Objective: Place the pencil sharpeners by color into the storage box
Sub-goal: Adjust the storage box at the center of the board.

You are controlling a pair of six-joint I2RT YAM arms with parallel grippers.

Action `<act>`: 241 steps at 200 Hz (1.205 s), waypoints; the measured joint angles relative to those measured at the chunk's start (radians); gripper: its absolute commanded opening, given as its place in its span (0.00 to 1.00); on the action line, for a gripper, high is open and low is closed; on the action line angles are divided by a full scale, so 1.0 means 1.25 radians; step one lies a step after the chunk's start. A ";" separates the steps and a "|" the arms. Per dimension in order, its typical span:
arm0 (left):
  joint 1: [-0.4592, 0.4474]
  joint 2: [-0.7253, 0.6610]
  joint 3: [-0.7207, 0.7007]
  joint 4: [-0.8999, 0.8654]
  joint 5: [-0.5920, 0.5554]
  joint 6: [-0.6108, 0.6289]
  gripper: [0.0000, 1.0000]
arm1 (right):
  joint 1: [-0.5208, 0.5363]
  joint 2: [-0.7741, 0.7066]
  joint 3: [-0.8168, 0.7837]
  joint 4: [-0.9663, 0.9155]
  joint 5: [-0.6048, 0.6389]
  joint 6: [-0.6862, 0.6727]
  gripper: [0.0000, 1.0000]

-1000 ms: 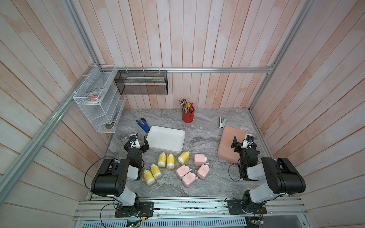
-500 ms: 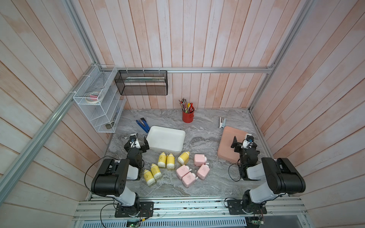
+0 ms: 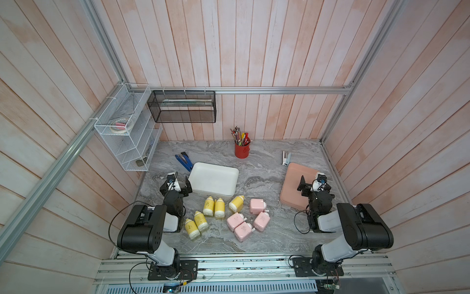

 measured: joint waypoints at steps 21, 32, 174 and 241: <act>0.000 0.000 0.000 0.000 0.000 0.000 1.00 | 0.000 0.000 0.000 0.000 0.000 0.000 0.98; 0.000 0.000 0.000 0.000 0.000 0.000 1.00 | 0.000 0.000 0.000 0.000 0.000 0.000 0.98; 0.001 -0.306 0.361 -0.743 0.142 -0.291 1.00 | -0.018 -0.332 0.398 -0.975 0.021 0.338 0.98; -0.049 -0.282 0.642 -1.042 0.207 -0.274 1.00 | 0.146 -0.188 0.666 -1.379 0.015 0.367 0.96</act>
